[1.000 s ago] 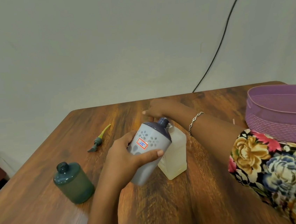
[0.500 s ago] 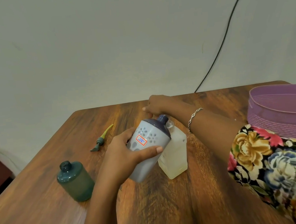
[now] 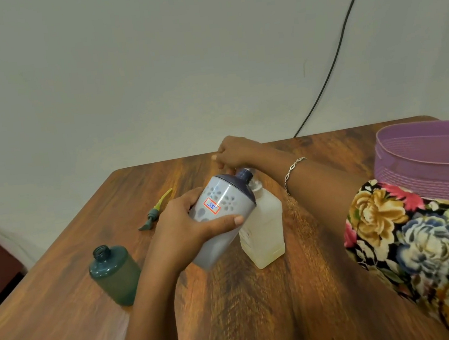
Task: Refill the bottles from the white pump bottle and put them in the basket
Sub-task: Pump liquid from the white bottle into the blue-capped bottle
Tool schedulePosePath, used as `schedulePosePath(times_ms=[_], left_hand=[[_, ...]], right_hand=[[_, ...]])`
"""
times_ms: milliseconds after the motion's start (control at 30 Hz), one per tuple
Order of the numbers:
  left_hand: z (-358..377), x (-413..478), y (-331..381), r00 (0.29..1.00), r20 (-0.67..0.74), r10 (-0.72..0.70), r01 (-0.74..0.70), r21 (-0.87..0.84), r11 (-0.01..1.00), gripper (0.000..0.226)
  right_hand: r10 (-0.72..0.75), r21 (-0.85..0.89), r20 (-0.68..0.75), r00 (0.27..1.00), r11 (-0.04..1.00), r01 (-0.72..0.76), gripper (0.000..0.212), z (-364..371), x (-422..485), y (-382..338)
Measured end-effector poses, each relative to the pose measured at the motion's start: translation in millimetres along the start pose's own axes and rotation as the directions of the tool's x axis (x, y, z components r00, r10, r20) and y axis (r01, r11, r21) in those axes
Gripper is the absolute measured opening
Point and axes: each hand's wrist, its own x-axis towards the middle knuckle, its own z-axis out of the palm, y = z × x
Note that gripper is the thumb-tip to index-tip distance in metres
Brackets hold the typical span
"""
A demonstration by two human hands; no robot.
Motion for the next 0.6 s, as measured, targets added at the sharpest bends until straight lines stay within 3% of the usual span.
schedulePosePath(times_ms=[300,600], left_hand=[[6,-3,-8,1.000,0.011,-0.012,0.013,-0.054,0.998,0.058],[0,-5,4,1.000,-0.002,-0.004,0.004,-0.005,1.000,0.060]], right_hand=[[0.049,-0.187,0.013,0.999,0.981,-0.045,0.038,13,-3,6],[-0.009,0.004,0.060,0.998,1.000,0.008,0.036,-1,-4,-3]])
